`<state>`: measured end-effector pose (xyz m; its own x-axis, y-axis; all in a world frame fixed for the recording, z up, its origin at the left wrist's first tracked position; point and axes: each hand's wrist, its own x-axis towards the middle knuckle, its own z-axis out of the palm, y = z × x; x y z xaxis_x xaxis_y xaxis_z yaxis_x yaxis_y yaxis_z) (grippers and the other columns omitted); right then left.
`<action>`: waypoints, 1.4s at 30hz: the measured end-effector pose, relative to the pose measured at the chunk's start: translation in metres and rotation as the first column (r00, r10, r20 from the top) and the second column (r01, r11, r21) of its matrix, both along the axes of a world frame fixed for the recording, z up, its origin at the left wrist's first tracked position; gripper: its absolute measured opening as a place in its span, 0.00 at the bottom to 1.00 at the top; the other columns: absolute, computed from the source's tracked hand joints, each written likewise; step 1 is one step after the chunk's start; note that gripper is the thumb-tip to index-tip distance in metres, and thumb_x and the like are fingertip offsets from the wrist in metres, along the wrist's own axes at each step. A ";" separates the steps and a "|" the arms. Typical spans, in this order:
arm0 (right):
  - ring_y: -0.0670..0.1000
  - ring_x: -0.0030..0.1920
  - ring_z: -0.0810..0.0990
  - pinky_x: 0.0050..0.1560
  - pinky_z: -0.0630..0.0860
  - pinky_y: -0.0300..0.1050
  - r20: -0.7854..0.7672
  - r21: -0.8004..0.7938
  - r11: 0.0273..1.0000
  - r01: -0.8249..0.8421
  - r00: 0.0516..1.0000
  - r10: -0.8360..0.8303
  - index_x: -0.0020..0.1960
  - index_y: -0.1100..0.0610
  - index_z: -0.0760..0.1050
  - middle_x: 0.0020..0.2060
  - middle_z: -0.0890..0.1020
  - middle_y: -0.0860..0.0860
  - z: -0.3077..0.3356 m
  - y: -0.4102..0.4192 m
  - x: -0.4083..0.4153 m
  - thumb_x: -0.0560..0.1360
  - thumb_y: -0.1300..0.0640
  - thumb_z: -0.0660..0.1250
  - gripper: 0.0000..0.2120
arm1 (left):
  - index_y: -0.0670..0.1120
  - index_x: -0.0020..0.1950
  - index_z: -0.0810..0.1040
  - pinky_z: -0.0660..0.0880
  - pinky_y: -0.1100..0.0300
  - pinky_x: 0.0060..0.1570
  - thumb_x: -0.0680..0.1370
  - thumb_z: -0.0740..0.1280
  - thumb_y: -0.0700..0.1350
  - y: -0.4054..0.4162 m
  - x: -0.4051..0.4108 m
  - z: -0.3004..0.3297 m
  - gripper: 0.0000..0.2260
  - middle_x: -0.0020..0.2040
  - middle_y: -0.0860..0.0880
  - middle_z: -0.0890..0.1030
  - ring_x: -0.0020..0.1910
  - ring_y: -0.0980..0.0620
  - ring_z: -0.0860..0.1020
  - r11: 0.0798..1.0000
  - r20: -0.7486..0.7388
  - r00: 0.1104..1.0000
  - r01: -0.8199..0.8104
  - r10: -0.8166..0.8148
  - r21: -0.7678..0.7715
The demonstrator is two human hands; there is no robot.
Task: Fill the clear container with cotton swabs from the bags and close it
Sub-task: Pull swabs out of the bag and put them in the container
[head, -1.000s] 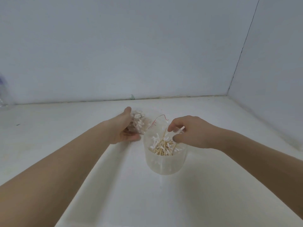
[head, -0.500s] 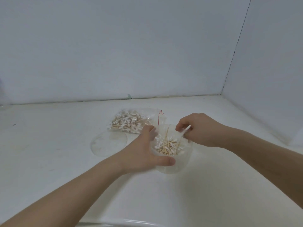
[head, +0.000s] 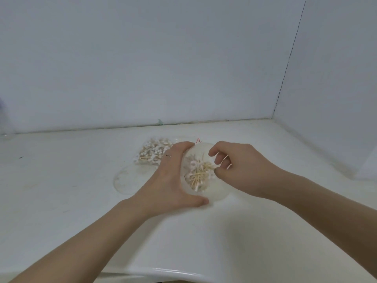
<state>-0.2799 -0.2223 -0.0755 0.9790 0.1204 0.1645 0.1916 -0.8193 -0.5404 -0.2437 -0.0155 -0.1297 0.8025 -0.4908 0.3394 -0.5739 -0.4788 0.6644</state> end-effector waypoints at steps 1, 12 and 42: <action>0.43 0.47 0.79 0.49 0.80 0.45 -0.019 0.002 1.000 -0.012 1.000 0.012 0.60 0.47 0.74 0.50 0.77 0.43 -0.001 0.001 -0.001 0.76 0.58 0.66 0.14 | 0.67 0.71 0.54 0.67 0.63 0.69 0.60 0.85 0.53 0.000 0.000 0.001 0.51 0.68 0.71 0.58 0.72 0.63 0.61 1.000 0.035 0.999 0.008 -0.009 0.009; 0.50 0.59 0.76 0.58 0.73 0.47 -0.118 -0.295 0.928 -0.227 0.973 0.200 0.65 0.47 0.76 0.59 0.78 0.44 -0.010 0.009 0.000 0.80 0.54 0.60 0.15 | 0.67 0.71 0.53 0.62 0.67 0.69 0.60 0.86 0.51 -0.001 0.002 -0.004 0.52 0.69 0.74 0.53 0.73 0.60 0.59 0.997 0.179 0.982 0.044 -0.054 0.061; 0.40 0.49 0.79 0.52 0.78 0.42 -0.259 -0.203 0.961 -0.186 0.957 0.131 0.50 0.45 0.83 0.47 0.80 0.41 0.017 -0.010 0.009 0.70 0.61 0.72 0.13 | 0.59 0.76 0.55 0.67 0.51 0.73 0.60 0.83 0.58 -0.003 0.005 -0.010 0.52 0.71 0.61 0.60 0.74 0.56 0.60 0.999 0.045 0.999 0.003 -0.005 0.048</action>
